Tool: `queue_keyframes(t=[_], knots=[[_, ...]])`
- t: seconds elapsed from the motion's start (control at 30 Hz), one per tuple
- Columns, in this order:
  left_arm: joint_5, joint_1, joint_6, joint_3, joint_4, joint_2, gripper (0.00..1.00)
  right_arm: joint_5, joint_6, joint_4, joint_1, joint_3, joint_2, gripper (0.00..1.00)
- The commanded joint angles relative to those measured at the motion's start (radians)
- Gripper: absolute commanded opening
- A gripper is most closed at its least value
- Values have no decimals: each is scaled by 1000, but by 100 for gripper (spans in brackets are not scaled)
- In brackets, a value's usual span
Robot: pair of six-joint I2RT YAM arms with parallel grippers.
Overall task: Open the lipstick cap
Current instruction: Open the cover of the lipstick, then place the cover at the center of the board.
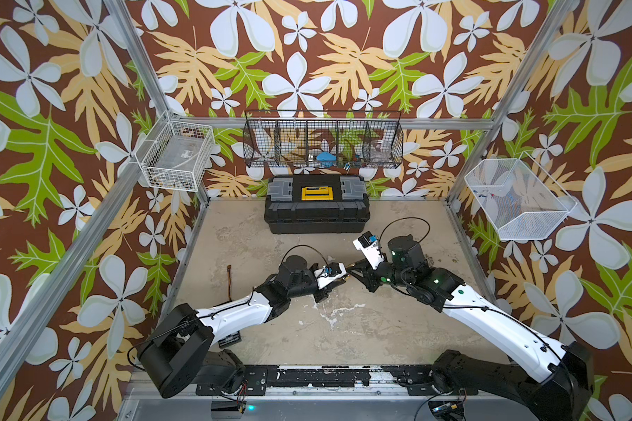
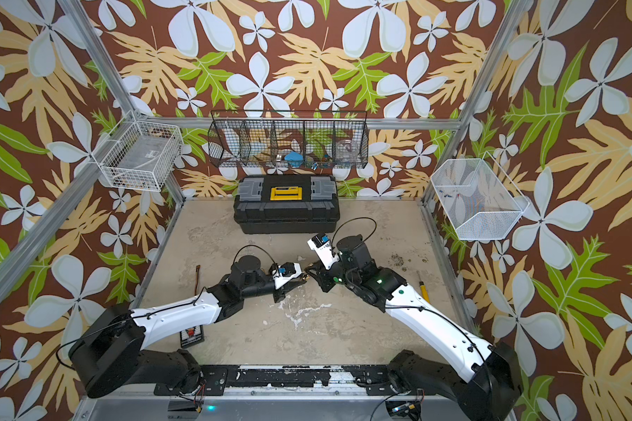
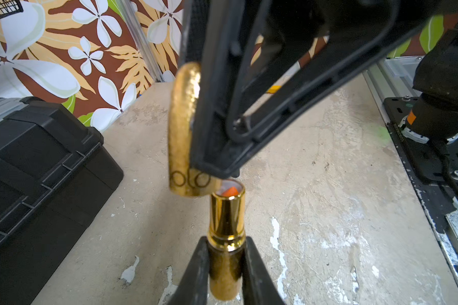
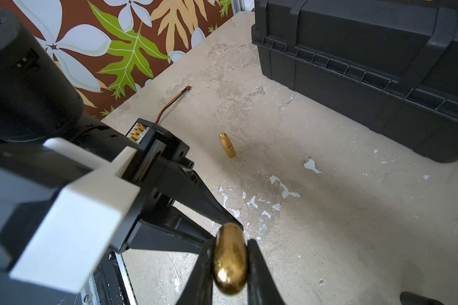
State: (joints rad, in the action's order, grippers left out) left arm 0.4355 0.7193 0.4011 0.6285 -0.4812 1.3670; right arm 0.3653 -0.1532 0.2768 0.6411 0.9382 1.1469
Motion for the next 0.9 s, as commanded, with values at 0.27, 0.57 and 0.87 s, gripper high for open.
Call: queue_keyframes(t=[0.27, 0.57, 0.87], knots=[[-93, 0, -48, -53, -90, -39, 14, -216, -2, -29, -13, 15, -18, 19], [-156, 0, -98, -128, -192, -99, 14, -237, -25, -69, -112, -51, 133, 19], [-167, 0, -104, -157, -220, -138, 15, -324, -4, -91, -112, -25, 358, 19]])
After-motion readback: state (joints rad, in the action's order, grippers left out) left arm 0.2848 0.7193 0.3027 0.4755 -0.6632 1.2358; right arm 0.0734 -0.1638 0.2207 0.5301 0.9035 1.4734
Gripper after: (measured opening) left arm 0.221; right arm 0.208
